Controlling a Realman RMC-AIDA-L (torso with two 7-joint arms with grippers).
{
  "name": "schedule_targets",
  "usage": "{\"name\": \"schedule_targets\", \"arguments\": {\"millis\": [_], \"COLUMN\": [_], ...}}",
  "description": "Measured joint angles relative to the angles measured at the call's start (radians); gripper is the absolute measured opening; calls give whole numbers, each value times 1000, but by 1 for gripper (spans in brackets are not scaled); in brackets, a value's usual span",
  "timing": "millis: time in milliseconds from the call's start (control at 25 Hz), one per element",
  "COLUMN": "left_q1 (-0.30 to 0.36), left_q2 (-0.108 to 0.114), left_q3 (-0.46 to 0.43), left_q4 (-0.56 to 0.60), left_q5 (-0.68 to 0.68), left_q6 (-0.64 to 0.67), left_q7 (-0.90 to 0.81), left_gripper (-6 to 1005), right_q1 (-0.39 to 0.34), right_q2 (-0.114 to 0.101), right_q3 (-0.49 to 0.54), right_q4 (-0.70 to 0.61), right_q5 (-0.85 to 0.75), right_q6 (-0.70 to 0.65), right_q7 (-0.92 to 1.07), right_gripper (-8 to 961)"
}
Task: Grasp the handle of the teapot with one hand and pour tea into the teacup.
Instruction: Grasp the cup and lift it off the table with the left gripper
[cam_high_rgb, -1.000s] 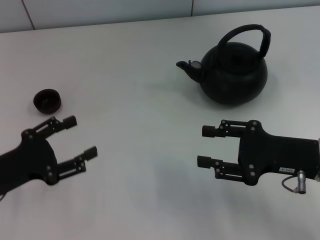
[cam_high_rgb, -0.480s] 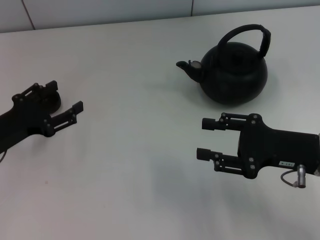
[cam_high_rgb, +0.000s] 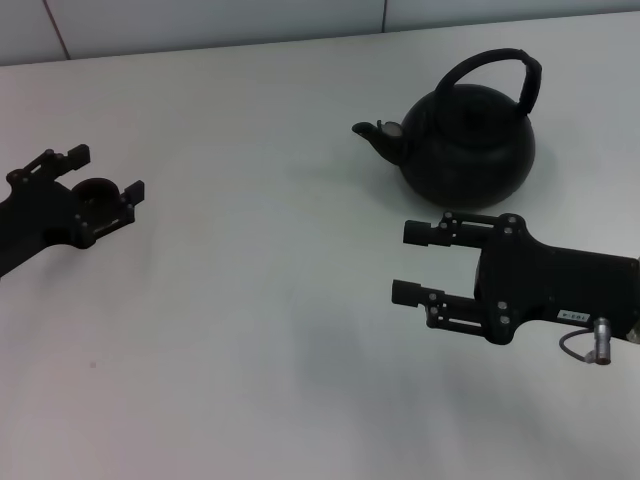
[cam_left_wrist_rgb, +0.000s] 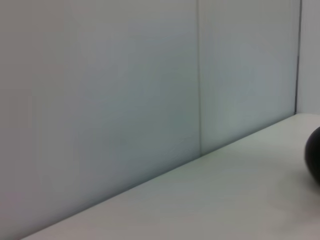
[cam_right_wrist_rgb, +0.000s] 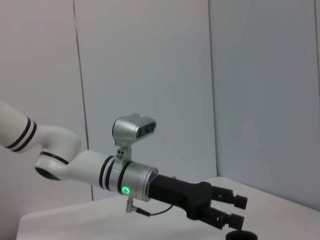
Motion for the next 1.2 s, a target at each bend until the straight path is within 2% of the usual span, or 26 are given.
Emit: {"name": "schedule_targets", "arguments": {"millis": [480, 920, 1200], "left_q1": [7, 2, -2], "left_q2": [8, 4, 5], "left_q3": [71, 71, 71], "left_q4": [10, 21, 18], "left_q5": [6, 6, 6], "left_q6": [-86, -166, -173], "left_q7": [6, 14, 13], "left_gripper": [851, 849, 849], "right_q1": [2, 9, 10], "right_q2": [1, 1, 1], "right_q3": [-2, -3, -2], "right_q4": [4, 10, 10], "right_q5": [7, 7, 7], "right_q6": [2, 8, 9], "right_q7": [0, 4, 6], "right_gripper": [614, 613, 613]}}
